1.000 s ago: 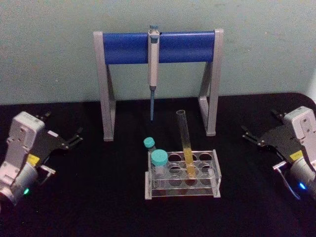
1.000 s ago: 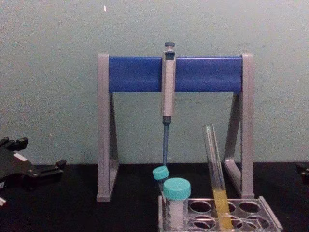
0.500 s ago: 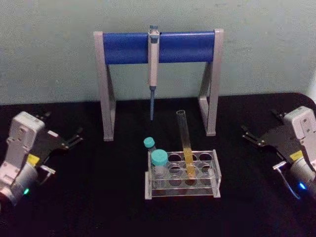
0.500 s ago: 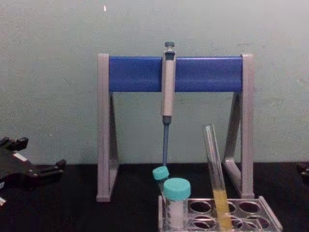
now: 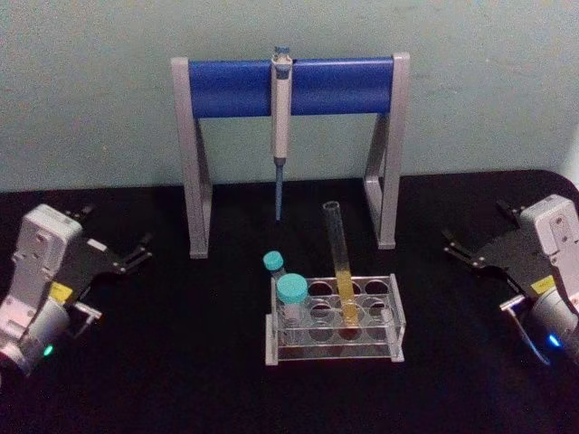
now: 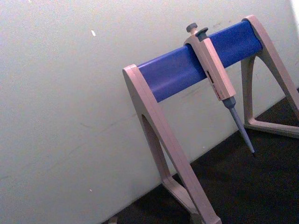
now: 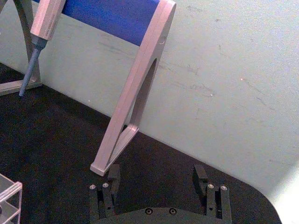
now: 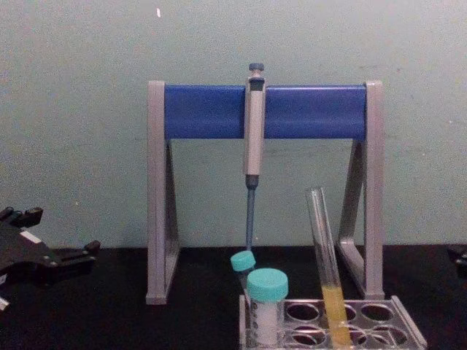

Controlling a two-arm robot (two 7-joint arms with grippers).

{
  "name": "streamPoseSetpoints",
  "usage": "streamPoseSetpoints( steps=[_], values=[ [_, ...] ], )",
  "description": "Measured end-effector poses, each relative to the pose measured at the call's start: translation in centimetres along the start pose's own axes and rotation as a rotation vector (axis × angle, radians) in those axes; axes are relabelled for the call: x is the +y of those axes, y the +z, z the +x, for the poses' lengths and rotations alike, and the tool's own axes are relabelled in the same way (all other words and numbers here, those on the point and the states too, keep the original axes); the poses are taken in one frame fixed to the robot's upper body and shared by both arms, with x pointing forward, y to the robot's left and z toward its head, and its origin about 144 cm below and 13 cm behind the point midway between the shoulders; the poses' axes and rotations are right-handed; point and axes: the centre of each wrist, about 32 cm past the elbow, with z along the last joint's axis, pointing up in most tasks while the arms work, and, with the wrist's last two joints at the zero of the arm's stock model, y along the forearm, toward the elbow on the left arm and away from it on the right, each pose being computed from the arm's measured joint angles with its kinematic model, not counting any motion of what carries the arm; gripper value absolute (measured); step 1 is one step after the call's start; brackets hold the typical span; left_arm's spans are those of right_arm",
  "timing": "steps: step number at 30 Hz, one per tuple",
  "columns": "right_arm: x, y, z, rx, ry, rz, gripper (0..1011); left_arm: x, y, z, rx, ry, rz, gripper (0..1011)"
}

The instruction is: Pick up the test tube from the test tube rack, shake it, then place it back into the test tube rack.

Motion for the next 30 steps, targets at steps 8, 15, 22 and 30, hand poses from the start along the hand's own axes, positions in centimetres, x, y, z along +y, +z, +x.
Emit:
streamPoseSetpoints(
  steps=[8, 15, 22, 30],
  values=[
    [0.0, 0.0, 0.0, 0.0, 0.0, 0.0, 1000, 0.0, 0.0, 0.0, 0.0, 0.0, 0.0, 1001],
    [-0.1, 0.1, 0.0, -0.005, -0.005, 0.004, 1000, 0.0, 0.0, 0.0, 0.0, 0.0, 0.0, 1001],
    [-0.4, 0.7, 0.1, 0.008, -0.012, 0.053, 1000, 0.0, 0.0, 0.0, 0.0, 0.0, 0.0, 1001],
    [-0.8, 2.0, 0.2, 0.061, 0.065, 0.143, 1000, 0.0, 0.0, 0.0, 0.0, 0.0, 0.0, 1001]
  ],
)
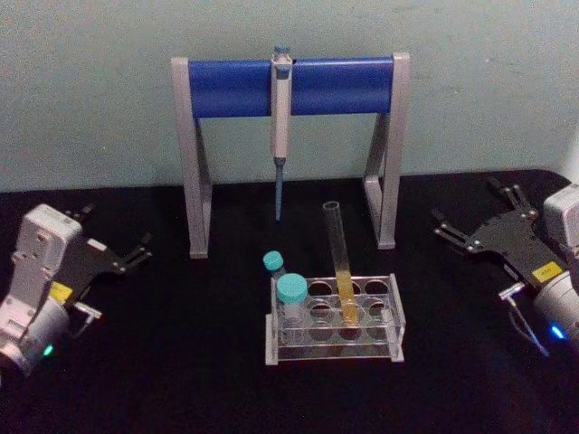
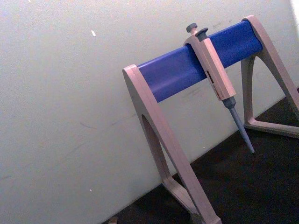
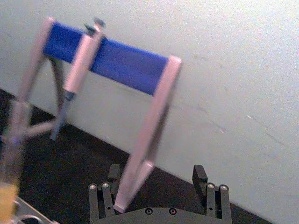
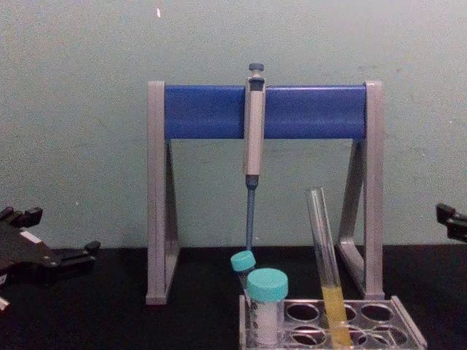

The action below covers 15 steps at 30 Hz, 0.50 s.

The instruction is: Pick up the test tube from the test tube rack, shake it, then place it back into the test tube rack.

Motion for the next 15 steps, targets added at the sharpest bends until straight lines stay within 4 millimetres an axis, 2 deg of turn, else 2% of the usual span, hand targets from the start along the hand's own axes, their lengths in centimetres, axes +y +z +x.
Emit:
streamPoseSetpoints(
  steps=[15],
  values=[
    [0.8, 2.3, -1.2, 0.112, 0.233, 0.088, 1000, 0.0, 0.0, 0.0, 0.0, 0.0, 0.0, 1001]
  ],
)
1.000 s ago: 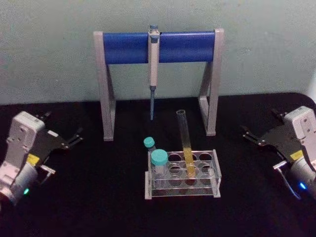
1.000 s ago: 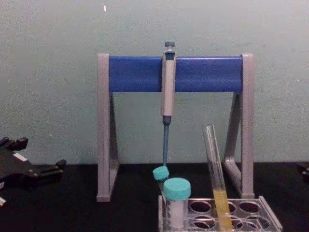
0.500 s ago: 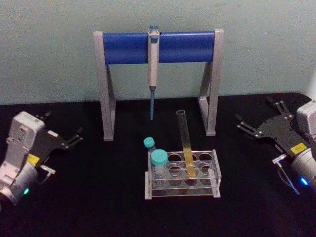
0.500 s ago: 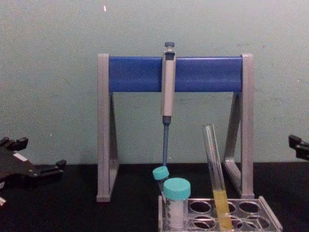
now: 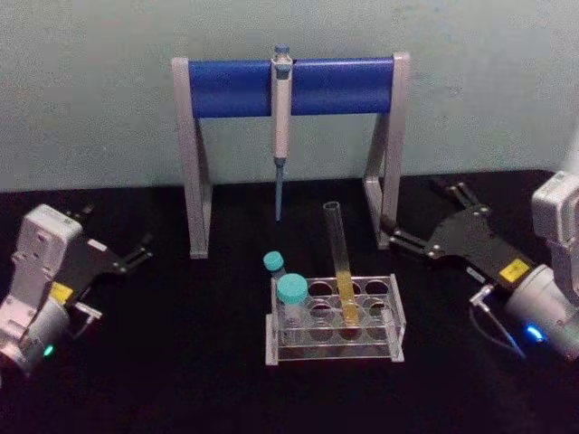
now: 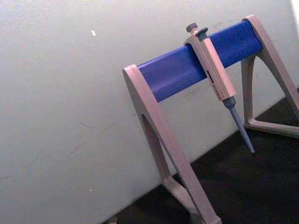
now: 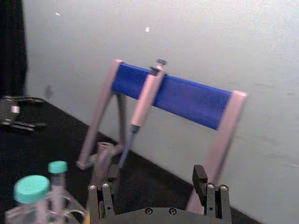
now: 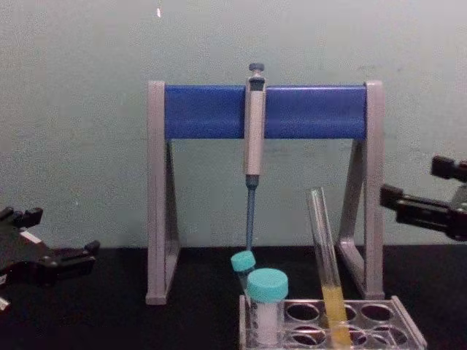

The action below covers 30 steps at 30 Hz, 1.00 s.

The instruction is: Pick up the test tube from the test tube rack, shake it, then place it back into the test tube rack.

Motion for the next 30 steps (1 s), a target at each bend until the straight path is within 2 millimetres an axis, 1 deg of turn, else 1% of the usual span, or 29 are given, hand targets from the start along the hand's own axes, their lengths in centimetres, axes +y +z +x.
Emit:
streamPoseSetpoints(
  steps=[16, 30],
  values=[
    [3.2, 0.6, -0.7, 0.112, 0.166, -0.068, 1000, 0.0, 0.0, 0.0, 0.0, 0.0, 0.0, 1001],
    [4.8, 0.4, -1.2, 0.154, 0.184, -0.17, 1000, 0.0, 0.0, 0.0, 0.0, 0.0, 0.0, 1001]
  ],
)
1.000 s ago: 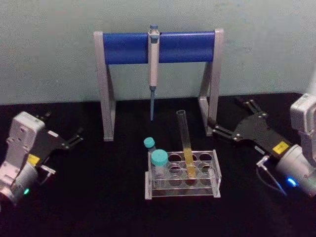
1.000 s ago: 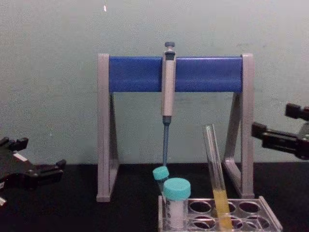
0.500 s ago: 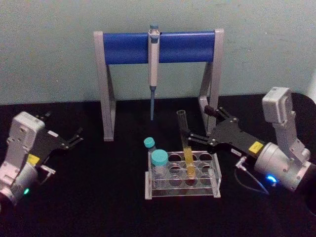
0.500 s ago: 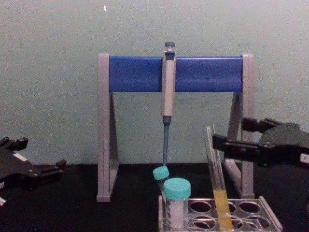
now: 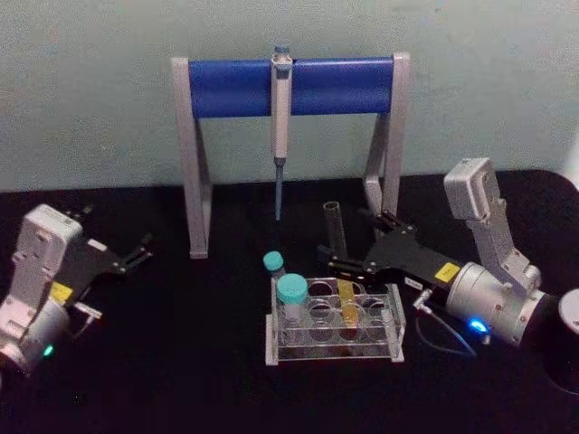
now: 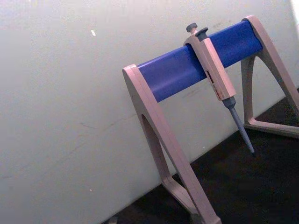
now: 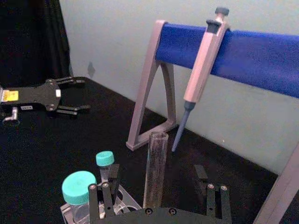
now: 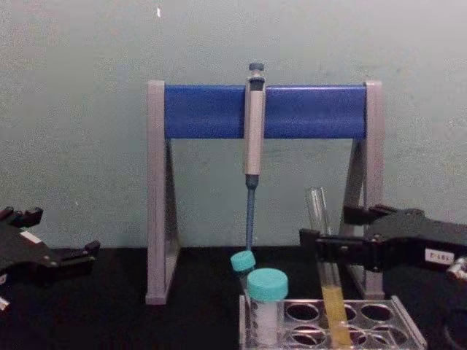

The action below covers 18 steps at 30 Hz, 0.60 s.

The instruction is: Pick up the test tube from the test tube rack, shake it, then place it back into the test tube rack.

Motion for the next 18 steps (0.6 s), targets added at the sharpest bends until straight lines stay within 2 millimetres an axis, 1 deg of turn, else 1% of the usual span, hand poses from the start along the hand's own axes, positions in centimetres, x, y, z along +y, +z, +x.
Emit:
streamPoseSetpoints(
  steps=[18],
  values=[
    [0.39, -0.3, 0.09, 0.04, 0.007, -0.026, 1000, 0.0, 0.0, 0.0, 0.0, 0.0, 0.0, 1001]
  ],
)
